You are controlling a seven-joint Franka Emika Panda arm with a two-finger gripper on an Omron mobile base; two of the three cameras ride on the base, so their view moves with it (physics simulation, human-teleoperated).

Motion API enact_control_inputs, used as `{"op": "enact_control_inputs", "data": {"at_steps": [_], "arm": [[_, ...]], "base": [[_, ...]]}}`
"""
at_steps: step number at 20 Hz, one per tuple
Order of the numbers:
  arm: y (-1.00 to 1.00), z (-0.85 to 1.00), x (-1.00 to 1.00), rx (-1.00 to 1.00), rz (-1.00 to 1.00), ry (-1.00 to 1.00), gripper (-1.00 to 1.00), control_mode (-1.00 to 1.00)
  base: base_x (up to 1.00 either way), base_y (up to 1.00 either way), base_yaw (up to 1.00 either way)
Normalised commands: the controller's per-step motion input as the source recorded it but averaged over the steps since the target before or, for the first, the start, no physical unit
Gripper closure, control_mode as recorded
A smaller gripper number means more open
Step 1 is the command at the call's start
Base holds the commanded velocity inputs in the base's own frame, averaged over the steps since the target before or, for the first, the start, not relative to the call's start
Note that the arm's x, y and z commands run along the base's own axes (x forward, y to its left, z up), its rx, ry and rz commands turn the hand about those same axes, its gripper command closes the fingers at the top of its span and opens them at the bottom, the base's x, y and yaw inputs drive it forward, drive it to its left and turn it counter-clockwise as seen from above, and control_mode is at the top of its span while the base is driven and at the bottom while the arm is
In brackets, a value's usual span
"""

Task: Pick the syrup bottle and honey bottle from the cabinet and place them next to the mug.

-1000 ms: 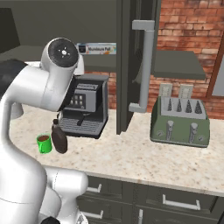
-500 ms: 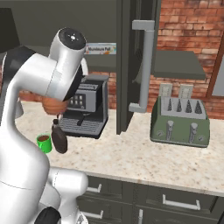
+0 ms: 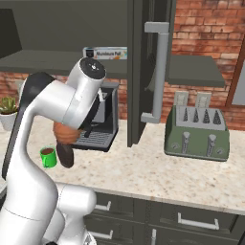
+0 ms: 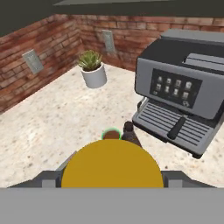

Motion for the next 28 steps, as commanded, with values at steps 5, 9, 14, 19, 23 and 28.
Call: {"op": "enact_control_inputs", "data": {"at_steps": [5,9,14,19,23,28], "arm": [[-0.06,-0.66,0.00,0.00,0.04,0.00,1.00,-1.00],[-0.13,-0.60,0.00,0.00,0.03,0.00,1.00,-1.00],[-0.24,-0.56,0.00,0.00,0.00,0.00,1.00,-1.00],[-0.22,-0.47,0.00,0.00,0.00,0.00,1.00,-1.00],[-0.07,-0.42,0.05,0.00,0.00,0.00,1.00,-1.00],[0.00,-0.37,0.40,0.00,0.00,-0.04,1.00,-1.00]], "base": [[0.00,0.00,0.00],[0.00,0.00,0.00],[0.00,0.00,0.00],[0.00,0.00,0.00],[0.00,0.00,0.00],[0.00,0.00,0.00]]}}
